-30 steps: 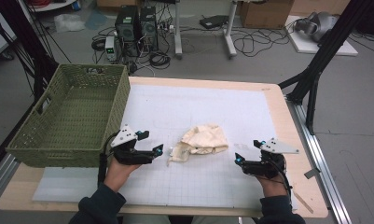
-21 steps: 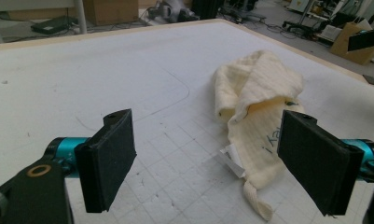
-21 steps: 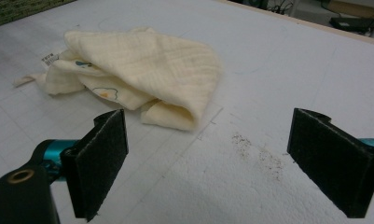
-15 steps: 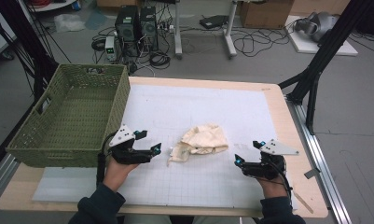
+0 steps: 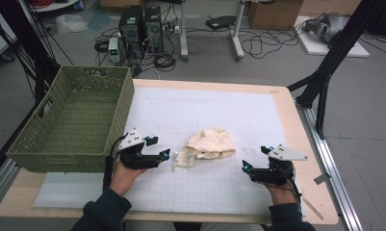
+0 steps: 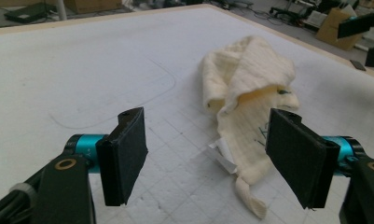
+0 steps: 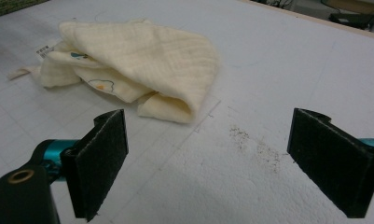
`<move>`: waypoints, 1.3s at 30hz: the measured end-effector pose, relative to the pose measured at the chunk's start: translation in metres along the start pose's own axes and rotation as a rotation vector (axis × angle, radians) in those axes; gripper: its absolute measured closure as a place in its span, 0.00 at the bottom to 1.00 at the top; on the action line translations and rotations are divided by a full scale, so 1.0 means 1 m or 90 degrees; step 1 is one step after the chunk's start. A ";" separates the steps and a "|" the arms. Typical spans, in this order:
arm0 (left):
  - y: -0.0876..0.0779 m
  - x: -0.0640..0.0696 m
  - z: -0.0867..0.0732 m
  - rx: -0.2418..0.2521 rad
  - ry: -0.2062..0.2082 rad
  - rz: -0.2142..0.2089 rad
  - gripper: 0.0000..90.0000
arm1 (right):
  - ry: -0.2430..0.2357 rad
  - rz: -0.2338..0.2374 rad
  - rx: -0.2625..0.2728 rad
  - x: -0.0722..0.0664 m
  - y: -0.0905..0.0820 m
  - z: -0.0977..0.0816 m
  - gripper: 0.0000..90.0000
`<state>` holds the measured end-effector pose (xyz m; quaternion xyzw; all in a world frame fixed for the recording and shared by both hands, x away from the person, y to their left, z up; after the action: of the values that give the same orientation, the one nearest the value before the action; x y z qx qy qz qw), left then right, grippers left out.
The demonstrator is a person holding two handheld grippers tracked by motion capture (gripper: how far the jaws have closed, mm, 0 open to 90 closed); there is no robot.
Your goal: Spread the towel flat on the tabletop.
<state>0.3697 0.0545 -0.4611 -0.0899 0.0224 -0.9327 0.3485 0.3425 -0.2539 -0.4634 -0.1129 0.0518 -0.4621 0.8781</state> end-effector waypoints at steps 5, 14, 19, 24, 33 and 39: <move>0.010 0.005 -0.002 -0.020 0.008 -0.009 0.37 | -0.008 0.005 -0.001 -0.004 0.000 0.000 0.13; 0.036 0.031 -0.016 -0.085 0.050 -0.048 0.41 | 0.009 0.003 0.005 -0.002 -0.010 -0.001 0.13; 0.049 0.028 -0.024 -0.110 0.061 -0.036 0.55 | 0.013 0.010 0.004 -0.005 -0.006 0.000 0.13; 0.061 0.026 -0.037 -0.141 0.097 -0.019 0.73 | 0.013 0.022 0.001 -0.010 -0.001 0.001 0.13; 0.052 0.020 -0.019 -0.083 0.099 -0.008 0.97 | 0.011 0.034 -0.004 -0.017 0.007 0.004 0.20; 0.039 0.005 -0.010 -0.052 0.071 0.011 0.97 | -0.003 0.084 -0.043 -0.039 0.028 -0.003 0.31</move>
<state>0.3893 0.0212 -0.4741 -0.0517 0.0808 -0.9316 0.3507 0.3423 -0.2064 -0.4733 -0.1397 0.0726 -0.4007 0.9026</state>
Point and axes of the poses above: each handheld gripper's, and its own axes: y roughly forward along the jaws, z roughly out of its top, x roughly to its right, the point moved 10 cm from there along y, roughly forward along the jaws, and after that the axes turned 15 degrees about x, right-handed, at the moved point
